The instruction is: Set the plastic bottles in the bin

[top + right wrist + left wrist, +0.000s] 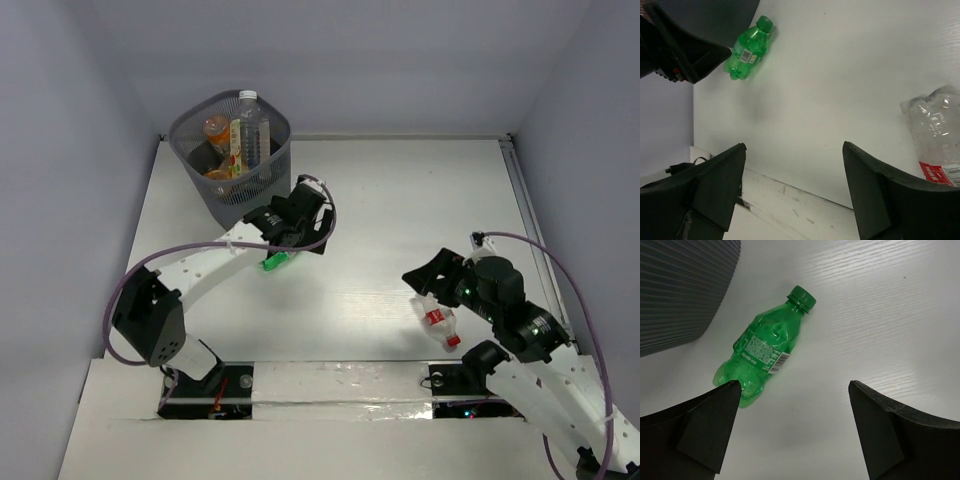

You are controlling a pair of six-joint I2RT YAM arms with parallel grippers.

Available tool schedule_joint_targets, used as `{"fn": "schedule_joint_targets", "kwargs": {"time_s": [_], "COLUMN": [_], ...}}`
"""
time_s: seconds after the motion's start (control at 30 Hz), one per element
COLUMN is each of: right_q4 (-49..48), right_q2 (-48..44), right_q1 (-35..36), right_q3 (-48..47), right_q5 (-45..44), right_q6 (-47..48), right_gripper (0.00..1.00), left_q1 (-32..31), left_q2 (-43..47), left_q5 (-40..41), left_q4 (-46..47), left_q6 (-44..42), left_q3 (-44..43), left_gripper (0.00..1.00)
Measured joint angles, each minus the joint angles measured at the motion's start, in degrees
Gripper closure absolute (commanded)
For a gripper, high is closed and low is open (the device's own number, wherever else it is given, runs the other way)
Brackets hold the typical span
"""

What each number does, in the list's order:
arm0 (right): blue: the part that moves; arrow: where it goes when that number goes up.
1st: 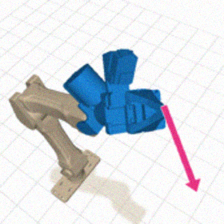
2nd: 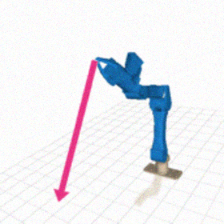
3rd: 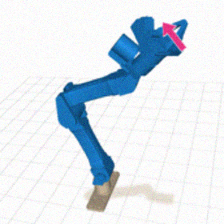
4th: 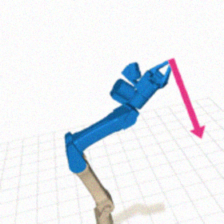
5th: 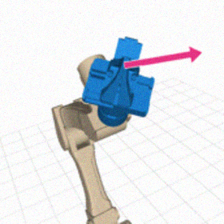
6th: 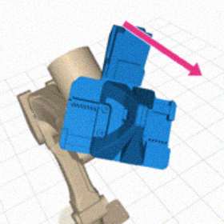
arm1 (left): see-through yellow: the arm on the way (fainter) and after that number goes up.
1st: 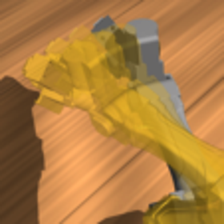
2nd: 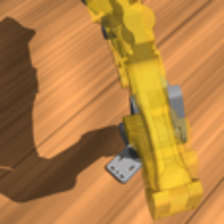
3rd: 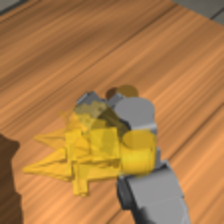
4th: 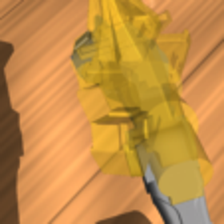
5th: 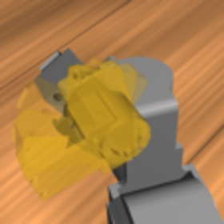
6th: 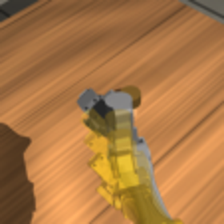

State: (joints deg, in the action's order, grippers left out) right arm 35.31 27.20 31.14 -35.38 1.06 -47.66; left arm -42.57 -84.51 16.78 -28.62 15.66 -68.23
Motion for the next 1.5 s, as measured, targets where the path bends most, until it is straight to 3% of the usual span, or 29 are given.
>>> {"fn": "schedule_joint_targets", "kwargs": {"time_s": [0.07, 0.1, 0.37, 0.67, 0.97, 1.33, 1.5], "right_q4": [1.4, 2.3, 9.3, 15.6, 26.9, 31.7, 31.4], "right_q2": [-0.7, -0.5, 3.7, 9.5, 25.7, 42.8, 50.8], "right_q1": [0.0, 0.0, 0.0, 0.0, 0.0, 0.0, 0.0], "right_q3": [0.0, 0.0, -0.1, -5.8, -19.8, -20.6, -22.4], "right_q5": [-0.7, -1.1, -2.4, -3.8, -10.8, -10.7, -11.2], "right_q6": [-0.6, -0.6, -0.4, 2.0, 9.6, 15.5, 16.7], "right_gripper": [0.14, 0.08, 0.05, 0.01, 0.0, 0.0, 0.0], "left_q1": [0.4, 0.7, 7.3, 7.5, 7.7, 7.7, 7.7], "left_q2": [-2.3, -3.3, -8.5, -12.8, -13.8, -10.6, -6.6], "left_q5": [0.1, 0.0, -2.0, -5.4, -8.4, -12.3, -15.3], "left_q4": [0.6, 0.7, 2.9, 4.1, 7.3, 11.8, 11.6], "left_q6": [-1.3, -1.9, -5.0, -7.1, -5.3, -3.0, -2.1], "left_q3": [0.0, 0.0, 0.0, 0.0, 4.3, 12.3, 14.0], "left_gripper": [0.12, 0.12, 0.11, 0.14, 0.29, 0.64, 0.67]}}
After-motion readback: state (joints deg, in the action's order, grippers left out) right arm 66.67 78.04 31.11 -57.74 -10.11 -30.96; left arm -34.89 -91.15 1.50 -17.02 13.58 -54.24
